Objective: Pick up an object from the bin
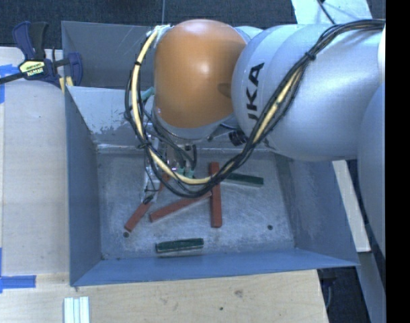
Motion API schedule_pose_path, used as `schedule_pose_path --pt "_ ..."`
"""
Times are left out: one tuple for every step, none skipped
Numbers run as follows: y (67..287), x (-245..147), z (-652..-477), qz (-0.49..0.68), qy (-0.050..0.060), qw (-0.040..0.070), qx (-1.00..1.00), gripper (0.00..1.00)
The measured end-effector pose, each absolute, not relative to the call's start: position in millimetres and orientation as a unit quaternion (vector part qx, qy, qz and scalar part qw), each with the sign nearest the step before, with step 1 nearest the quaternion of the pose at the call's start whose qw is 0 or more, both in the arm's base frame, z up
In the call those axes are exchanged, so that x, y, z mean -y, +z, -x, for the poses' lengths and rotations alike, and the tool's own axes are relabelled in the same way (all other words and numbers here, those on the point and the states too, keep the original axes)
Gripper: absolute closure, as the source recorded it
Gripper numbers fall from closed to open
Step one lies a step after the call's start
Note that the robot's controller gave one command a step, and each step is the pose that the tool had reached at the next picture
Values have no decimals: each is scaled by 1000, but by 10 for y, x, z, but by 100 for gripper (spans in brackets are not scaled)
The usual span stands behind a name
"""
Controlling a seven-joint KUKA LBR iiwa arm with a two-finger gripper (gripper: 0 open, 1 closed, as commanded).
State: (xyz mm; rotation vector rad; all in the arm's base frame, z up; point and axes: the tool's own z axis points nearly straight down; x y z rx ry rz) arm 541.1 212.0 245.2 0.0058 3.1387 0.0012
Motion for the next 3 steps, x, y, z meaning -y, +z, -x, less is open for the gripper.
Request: schedule_pose_path --pt "1072 -1485 -5389 27 -2 -3 -1000 0" --pt "712 -1423 -5429 -57 1 2 -998 0" --pt "741 -1430 -5436 -57 1 3 -998 100"
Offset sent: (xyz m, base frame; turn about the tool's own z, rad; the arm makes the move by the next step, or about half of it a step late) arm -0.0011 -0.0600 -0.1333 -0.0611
